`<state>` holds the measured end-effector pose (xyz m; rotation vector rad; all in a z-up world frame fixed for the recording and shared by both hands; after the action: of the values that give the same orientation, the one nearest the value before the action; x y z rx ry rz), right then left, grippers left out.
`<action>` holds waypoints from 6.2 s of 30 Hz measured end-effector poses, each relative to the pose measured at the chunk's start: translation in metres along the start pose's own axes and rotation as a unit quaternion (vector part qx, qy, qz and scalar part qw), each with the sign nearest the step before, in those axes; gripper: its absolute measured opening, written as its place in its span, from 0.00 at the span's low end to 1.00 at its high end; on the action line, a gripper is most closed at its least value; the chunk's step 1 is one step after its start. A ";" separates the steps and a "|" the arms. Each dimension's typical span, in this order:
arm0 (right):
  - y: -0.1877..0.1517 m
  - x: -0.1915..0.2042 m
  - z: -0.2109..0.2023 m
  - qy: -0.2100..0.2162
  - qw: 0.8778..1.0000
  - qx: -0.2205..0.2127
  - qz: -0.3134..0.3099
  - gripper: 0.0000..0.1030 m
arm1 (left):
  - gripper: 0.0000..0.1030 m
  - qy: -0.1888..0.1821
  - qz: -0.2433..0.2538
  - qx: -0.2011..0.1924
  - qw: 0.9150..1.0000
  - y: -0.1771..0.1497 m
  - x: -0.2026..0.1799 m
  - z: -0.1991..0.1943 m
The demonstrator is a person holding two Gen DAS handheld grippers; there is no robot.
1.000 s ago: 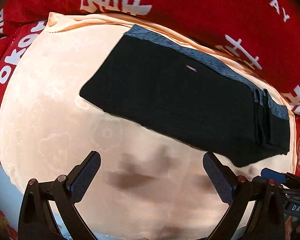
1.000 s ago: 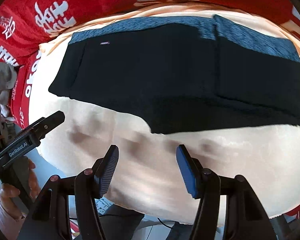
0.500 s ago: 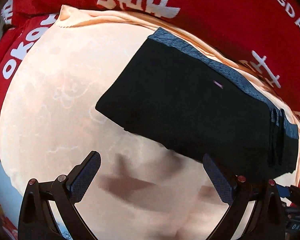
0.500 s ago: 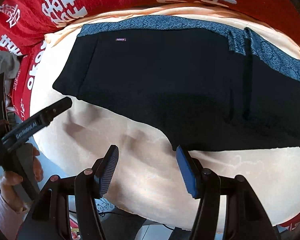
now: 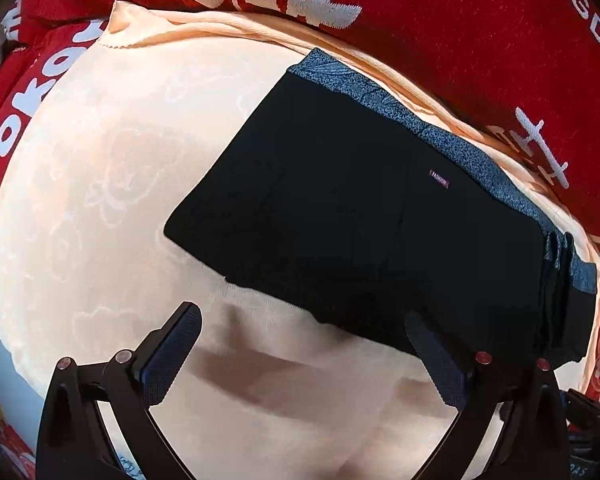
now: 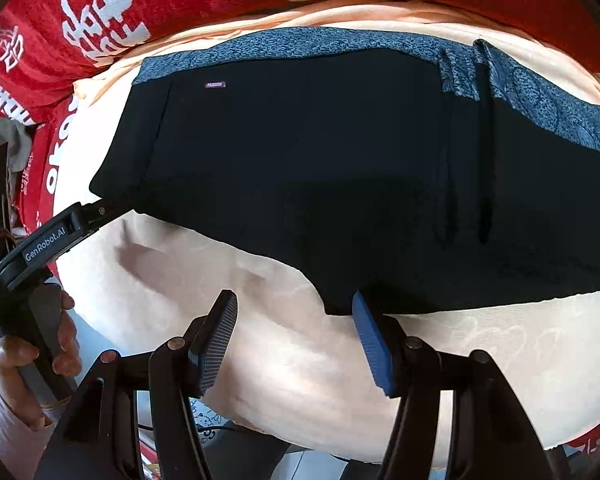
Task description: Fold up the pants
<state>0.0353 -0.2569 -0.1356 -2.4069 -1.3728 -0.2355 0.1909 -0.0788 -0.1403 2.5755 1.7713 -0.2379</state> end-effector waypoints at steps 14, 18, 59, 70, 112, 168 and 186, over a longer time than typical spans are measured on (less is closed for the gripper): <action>0.006 0.006 0.003 0.003 1.000 0.000 -0.008 0.62 | 1.00 -0.193 -0.041 -0.025 0.980 0.007 0.037 -0.006; 0.009 0.006 0.004 0.006 1.000 -0.001 -0.009 0.62 | 1.00 -0.232 -0.050 -0.037 0.971 0.008 0.050 0.000; 0.131 0.073 -0.087 0.051 0.992 -0.055 -0.097 0.65 | 0.37 0.145 0.206 -0.186 0.950 -0.004 -0.083 0.013; 0.179 0.201 0.008 -0.006 0.966 0.120 -0.227 0.67 | 0.37 0.220 0.307 -0.205 0.903 -0.023 -0.104 0.024; 0.003 -0.260 -0.113 0.252 0.958 -0.134 0.032 0.16 | 0.37 0.118 0.536 -0.170 0.818 -0.184 -0.427 0.035; -0.109 -0.149 -0.080 0.042 0.984 -0.107 0.134 0.61 | 0.93 0.050 0.326 -0.002 0.944 -0.104 -0.228 -0.020; -0.098 -0.183 -0.110 -0.014 0.981 -0.146 0.125 0.92 | 1.00 0.061 0.287 0.020 0.956 -0.094 -0.233 -0.008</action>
<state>-0.1391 -0.3996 -0.0701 -2.8037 -1.0932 -0.3572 0.0231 -0.2603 -0.0953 3.0414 0.9691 -0.1032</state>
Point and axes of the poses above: each gripper's, at about its wrist camera, not at the fingertips, and z roughly the way its jaws point, x to its left, y to its top, the point moved 2 cm from there along z, roughly the way its jaws point, and after that the axes turned 9 degrees about x, right-handed, at the moved point
